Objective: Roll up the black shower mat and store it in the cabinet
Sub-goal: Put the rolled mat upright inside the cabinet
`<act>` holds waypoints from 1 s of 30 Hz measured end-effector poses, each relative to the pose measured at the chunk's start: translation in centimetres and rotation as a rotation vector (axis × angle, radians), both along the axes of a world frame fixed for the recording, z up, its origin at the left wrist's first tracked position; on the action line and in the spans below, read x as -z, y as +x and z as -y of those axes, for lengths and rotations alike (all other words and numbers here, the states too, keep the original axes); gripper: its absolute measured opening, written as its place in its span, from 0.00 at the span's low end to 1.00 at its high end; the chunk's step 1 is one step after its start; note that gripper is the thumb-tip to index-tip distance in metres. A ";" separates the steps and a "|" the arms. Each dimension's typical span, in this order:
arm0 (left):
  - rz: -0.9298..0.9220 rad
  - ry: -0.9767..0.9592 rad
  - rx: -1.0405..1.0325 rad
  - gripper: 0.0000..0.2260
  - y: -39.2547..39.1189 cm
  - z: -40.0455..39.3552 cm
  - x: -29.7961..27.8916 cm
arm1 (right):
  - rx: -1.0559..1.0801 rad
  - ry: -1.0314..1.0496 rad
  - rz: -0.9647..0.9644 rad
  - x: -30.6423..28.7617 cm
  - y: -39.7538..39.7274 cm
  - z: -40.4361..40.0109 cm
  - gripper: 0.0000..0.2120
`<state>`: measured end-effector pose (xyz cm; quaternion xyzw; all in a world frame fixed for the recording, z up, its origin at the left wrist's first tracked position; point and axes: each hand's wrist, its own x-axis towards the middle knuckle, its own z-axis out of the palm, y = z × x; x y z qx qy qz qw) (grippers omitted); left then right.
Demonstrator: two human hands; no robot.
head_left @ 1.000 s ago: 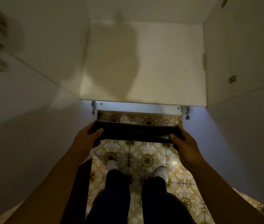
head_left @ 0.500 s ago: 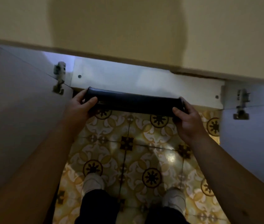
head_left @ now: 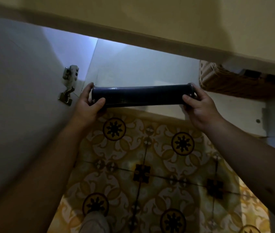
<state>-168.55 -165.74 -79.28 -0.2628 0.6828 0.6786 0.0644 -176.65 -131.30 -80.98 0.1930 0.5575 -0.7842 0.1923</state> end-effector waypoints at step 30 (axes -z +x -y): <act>-0.063 -0.223 -0.372 0.20 1.2 -3.5 2.2 | -0.079 -0.059 -0.014 2.2 -4.1 23.3 0.22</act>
